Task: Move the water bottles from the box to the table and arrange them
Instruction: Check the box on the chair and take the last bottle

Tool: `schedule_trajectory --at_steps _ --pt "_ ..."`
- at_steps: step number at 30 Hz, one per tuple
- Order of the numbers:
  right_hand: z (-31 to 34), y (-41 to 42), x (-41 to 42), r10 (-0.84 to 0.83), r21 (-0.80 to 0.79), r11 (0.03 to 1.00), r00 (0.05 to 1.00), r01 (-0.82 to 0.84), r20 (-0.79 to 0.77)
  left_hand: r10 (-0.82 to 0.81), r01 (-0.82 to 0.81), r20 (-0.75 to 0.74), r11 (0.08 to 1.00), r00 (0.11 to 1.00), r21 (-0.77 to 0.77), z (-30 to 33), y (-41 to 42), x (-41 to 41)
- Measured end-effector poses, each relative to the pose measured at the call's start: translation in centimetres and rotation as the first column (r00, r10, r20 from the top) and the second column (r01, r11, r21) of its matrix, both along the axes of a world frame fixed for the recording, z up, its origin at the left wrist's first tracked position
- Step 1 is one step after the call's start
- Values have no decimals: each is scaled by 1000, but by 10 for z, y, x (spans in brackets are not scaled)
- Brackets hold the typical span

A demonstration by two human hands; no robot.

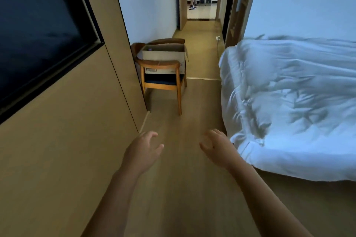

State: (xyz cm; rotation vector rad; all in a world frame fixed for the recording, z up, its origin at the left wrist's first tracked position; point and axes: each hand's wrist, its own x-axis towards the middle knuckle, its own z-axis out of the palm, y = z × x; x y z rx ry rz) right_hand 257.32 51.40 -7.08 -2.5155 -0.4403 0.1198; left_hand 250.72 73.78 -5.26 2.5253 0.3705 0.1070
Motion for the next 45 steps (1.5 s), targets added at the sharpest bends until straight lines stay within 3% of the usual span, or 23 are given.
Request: schedule_trajectory --at_steps 7,13,21,28,36,45 --pt "6 41 159 91 35 995 996 -91 -5 86 -86 4 995 996 -44 0 28 139" --pt "0 90 292 129 29 991 992 -128 -3 71 -70 27 997 997 -40 -11 74 278" --pt "20 155 470 108 87 990 994 -107 -6 33 -30 57 998 998 -51 23 149 489" --pt "8 187 600 122 114 987 989 -111 -90 -8 10 25 998 1000 -54 12 178 621" --pt "-2 220 773 195 170 971 971 -171 -136 149 -146 29 985 988 -88 -11 205 771" --pt "-5 274 929 321 105 946 935 -308 -150 289 -298 -105 950 952 -90 -21 235 884"
